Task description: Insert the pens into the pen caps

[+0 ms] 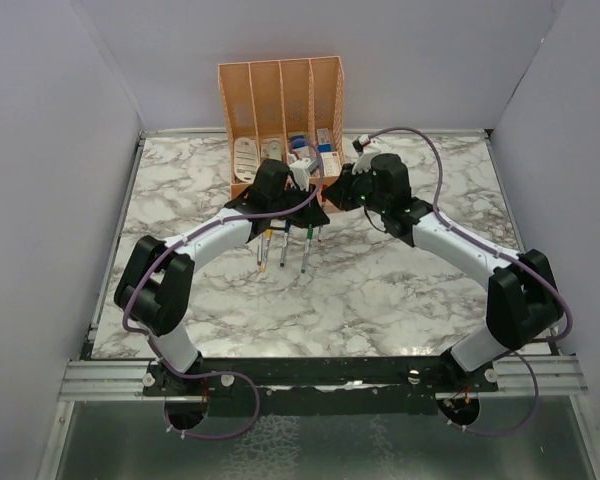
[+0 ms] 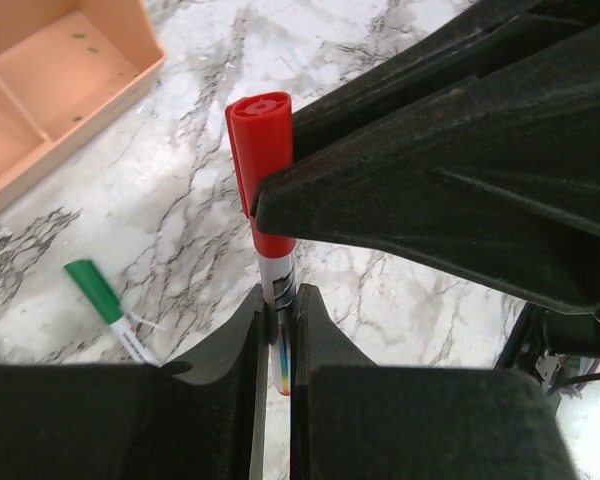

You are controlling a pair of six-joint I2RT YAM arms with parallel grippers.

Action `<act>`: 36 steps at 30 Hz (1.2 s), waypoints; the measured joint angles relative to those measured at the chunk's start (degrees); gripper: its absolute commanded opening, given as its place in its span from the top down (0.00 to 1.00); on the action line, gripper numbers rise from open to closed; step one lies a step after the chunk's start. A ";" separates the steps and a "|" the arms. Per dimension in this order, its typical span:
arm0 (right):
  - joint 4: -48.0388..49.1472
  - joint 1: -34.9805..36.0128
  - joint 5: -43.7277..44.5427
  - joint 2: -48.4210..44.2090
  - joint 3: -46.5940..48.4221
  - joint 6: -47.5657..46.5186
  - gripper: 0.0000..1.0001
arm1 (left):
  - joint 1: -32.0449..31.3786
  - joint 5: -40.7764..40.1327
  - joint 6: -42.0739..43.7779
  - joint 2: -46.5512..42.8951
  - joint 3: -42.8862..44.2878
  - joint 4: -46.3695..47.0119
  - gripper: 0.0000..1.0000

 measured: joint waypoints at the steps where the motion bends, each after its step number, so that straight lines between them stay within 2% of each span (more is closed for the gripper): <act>1: -0.07 0.09 -0.22 0.72 0.68 0.02 0.99 | 0.24 -0.63 0.11 -0.48 -0.24 -0.44 1.00; 25: -3.87 0.79 -8.37 12.61 9.62 1.38 0.99 | 0.70 -12.50 1.27 -3.13 -2.25 -9.22 1.00; 28: -4.59 0.85 -8.41 13.25 9.79 1.36 0.85 | 0.70 -13.29 1.29 -3.10 -2.23 -11.28 1.00; 30: -5.29 1.11 -8.52 13.33 9.75 0.85 0.79 | 0.68 -13.68 1.33 -2.93 -2.16 -12.72 1.00; 36: -9.07 1.60 -8.44 13.33 9.25 -1.86 0.75 | 0.42 -13.99 1.36 -0.68 -0.13 -14.91 1.00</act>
